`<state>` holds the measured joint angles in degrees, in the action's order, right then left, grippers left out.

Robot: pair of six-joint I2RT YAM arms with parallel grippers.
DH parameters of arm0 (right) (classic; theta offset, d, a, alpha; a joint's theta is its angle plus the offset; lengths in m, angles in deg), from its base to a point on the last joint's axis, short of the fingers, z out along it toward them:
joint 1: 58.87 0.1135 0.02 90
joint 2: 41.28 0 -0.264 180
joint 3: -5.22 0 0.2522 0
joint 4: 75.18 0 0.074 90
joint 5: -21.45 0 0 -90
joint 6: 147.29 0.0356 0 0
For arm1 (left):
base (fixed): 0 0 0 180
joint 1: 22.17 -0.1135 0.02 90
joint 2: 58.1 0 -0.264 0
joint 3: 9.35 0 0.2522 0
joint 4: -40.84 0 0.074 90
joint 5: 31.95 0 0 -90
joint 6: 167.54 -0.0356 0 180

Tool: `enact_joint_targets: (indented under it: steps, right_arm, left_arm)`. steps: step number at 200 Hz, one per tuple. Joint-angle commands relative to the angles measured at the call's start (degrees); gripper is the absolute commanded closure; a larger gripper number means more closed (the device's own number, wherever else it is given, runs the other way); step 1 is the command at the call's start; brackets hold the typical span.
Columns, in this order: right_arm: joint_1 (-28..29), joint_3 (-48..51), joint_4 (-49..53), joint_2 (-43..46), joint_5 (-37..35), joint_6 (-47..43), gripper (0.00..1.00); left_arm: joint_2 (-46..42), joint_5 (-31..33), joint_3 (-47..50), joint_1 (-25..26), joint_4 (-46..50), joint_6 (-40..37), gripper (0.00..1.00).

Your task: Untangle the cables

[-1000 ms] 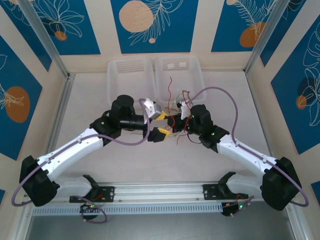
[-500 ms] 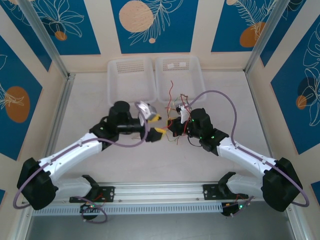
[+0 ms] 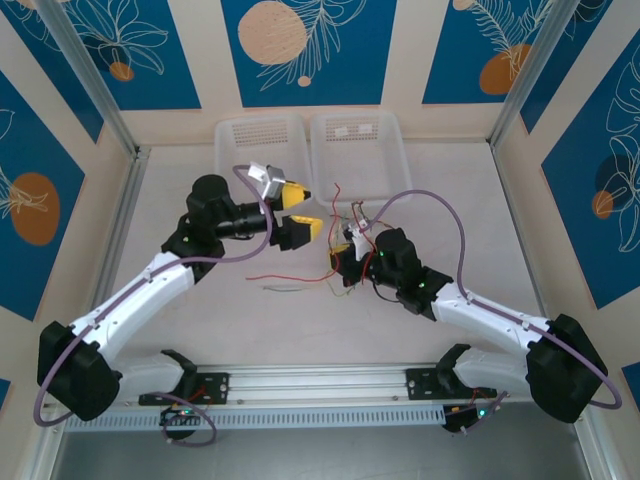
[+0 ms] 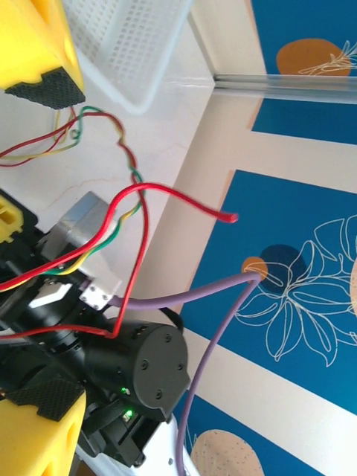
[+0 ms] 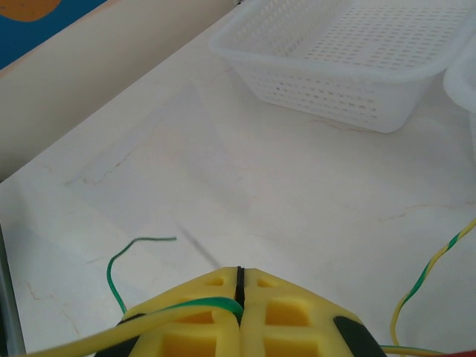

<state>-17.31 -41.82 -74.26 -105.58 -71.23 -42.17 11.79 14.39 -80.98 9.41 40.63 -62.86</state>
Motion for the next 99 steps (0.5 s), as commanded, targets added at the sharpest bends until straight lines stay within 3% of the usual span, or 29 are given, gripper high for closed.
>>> enact_joint_targets:
  steps: [1, 27, 72, 86, 99]
  right_arm:
    - [0.6, -0.86, -0.94, 0.26, -2.25, -2.07, 1.0]
    - [2.09, -1.11, -1.25, -0.23, -3.42, -2.73, 1.0]
    - [4.44, -1.62, -1.53, -0.9, -6.16, -4.2, 1.0]
    - [4.81, -1.42, -1.9, -0.73, -6.88, -4.31, 1.0]
    - [4.89, -0.98, -2.4, -0.33, -7.34, -4.26, 1.0]
  left_arm:
    - [0.21, -0.85, -2.5, 2.24, 5.65, -6.06, 0.04]
    - [2.94, 1.19, -5.4, 4.51, 11.98, -10.04, 0.03]
    - [7.58, 2.04, -7.37, 5.54, 11.5, -9.97, 0.06]
    - [8.4, 2.24, -7.92, 5.54, 11.74, -10.28, 0.14]
    - [8.37, 1.99, -7.76, 5.58, 11.22, -10.78, 0.38]
